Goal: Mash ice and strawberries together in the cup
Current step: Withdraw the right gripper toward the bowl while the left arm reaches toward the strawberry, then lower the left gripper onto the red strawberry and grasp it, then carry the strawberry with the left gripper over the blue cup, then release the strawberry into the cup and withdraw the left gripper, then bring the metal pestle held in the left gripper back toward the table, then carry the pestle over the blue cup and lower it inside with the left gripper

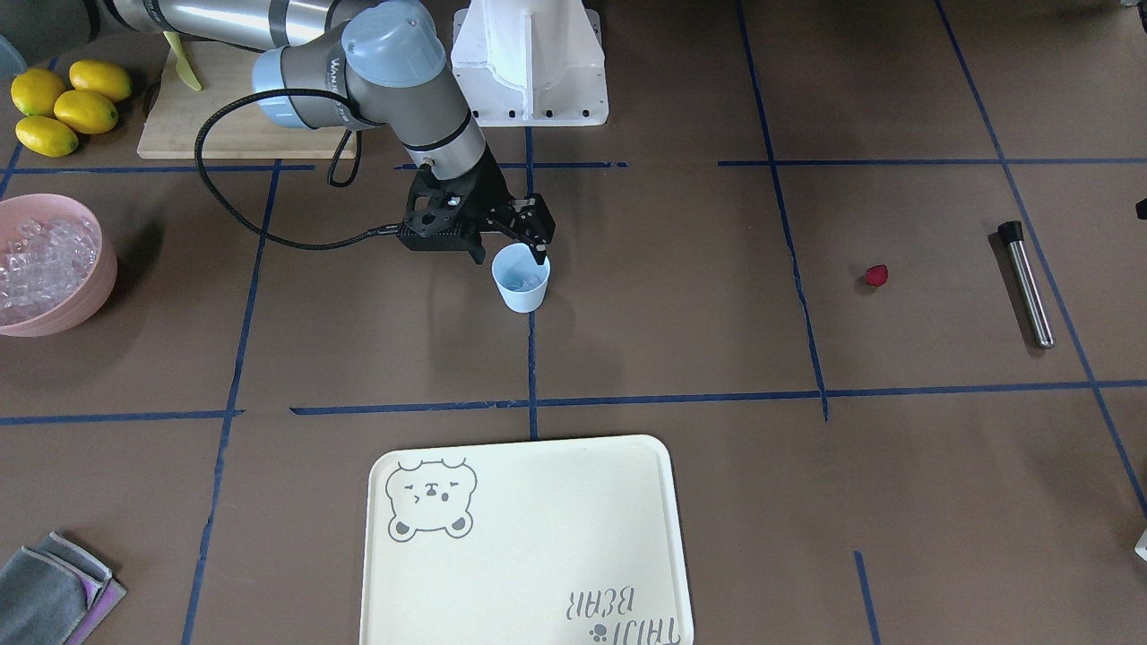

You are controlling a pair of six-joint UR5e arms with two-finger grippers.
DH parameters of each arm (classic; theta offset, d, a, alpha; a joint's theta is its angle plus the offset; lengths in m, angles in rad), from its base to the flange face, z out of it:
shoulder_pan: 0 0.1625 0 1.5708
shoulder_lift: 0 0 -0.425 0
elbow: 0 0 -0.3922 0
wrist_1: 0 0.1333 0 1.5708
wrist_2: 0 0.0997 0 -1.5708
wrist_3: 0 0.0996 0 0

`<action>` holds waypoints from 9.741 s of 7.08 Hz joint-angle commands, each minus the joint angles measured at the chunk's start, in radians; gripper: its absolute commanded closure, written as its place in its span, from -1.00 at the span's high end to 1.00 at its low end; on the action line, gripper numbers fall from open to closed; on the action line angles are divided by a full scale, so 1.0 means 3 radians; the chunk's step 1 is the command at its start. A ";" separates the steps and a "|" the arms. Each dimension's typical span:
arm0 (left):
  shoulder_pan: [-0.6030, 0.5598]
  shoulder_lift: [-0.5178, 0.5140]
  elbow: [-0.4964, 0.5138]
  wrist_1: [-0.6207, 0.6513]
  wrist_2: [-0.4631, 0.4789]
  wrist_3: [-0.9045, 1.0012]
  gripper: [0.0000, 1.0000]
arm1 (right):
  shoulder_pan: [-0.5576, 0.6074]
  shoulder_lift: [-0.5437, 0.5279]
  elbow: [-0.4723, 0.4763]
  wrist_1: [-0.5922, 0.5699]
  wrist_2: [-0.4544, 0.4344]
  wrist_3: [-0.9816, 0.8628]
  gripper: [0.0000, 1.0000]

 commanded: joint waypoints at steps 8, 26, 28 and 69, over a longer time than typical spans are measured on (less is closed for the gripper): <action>0.2120 -0.0031 0.0065 -0.1769 0.1240 -0.3114 0.99 | 0.1235 -0.1875 0.0982 0.0039 0.1306 -0.1539 0.99; 0.2956 -0.2130 0.0329 -0.2234 0.1200 -0.5491 -1.00 | 0.1266 -0.1895 0.0982 0.0039 0.1291 -0.1539 0.99; 0.3163 -0.2276 0.0530 -0.2412 0.1685 -0.5497 -1.00 | 0.1261 -0.1895 0.0982 0.0039 0.1291 -0.1539 0.99; 0.1280 -0.0280 0.0145 -0.2827 0.0397 -0.2955 -1.00 | 0.1844 -0.2412 0.0961 0.0029 0.1510 -0.2566 0.99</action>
